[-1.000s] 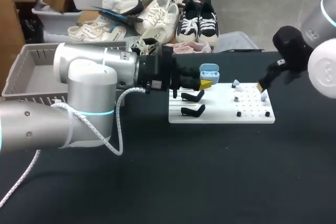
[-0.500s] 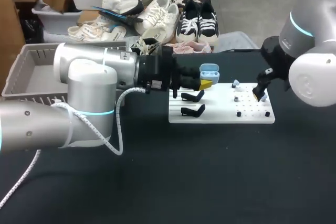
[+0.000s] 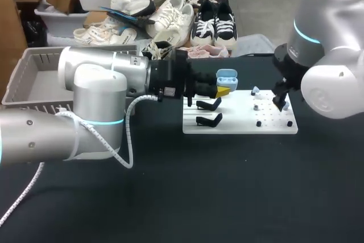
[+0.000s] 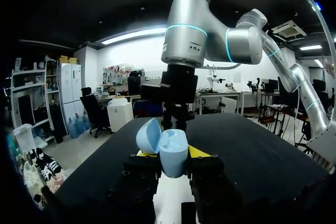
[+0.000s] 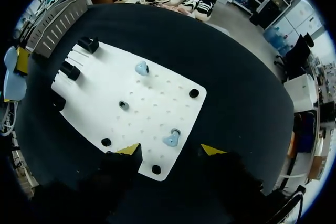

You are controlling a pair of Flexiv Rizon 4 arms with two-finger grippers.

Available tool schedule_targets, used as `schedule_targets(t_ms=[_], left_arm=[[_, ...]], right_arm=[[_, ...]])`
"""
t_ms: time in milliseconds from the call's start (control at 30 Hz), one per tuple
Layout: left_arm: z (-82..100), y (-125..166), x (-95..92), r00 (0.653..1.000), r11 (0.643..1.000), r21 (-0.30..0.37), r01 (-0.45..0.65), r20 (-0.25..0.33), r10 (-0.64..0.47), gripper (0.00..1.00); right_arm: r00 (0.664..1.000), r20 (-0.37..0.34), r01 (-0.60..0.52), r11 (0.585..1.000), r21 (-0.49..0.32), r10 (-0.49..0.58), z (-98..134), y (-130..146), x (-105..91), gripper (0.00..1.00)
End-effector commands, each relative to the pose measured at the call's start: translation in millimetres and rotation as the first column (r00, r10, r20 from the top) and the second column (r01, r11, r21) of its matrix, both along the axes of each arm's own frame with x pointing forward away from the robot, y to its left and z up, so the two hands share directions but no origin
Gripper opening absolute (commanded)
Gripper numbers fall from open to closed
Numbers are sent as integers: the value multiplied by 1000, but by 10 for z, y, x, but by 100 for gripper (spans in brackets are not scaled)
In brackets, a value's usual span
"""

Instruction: Pick up each earbud case from the left stands, insert the matching earbuds, close the lid, and place the case in the box.

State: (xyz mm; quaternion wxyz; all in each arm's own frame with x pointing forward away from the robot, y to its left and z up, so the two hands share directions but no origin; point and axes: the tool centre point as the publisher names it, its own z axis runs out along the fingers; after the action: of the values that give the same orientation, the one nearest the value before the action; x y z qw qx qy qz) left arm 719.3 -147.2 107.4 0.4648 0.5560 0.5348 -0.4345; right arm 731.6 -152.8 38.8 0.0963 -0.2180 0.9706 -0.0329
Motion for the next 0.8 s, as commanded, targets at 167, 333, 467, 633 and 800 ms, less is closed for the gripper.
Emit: schedule_targets(t_ms=[167, 333, 467, 633, 800], left_arm=[[-6, 1, -14, 1000, 1000, -3, -5, 2, 5, 0], [-6, 1, -14, 1000, 1000, -3, -5, 2, 5, 0], [-6, 1, -14, 1000, 1000, -3, -5, 2, 5, 0], [-6, 1, -14, 1000, 1000, -3, -5, 2, 5, 0], [-6, 1, -14, 1000, 1000, -3, -5, 2, 5, 0]], right_arm=[[1000, -27, 4, 1000, -25, -4, -38, 82, 67, 65], [999, -35, 14, 999, -34, -15, -56, 81, 80, 49], [999, -37, 19, 999, -39, -20, -58, 74, 83, 48], [999, -48, 23, 998, -52, -26, -66, 59, 80, 48], [998, -54, 27, 998, -57, -30, -93, 30, 65, 47]])
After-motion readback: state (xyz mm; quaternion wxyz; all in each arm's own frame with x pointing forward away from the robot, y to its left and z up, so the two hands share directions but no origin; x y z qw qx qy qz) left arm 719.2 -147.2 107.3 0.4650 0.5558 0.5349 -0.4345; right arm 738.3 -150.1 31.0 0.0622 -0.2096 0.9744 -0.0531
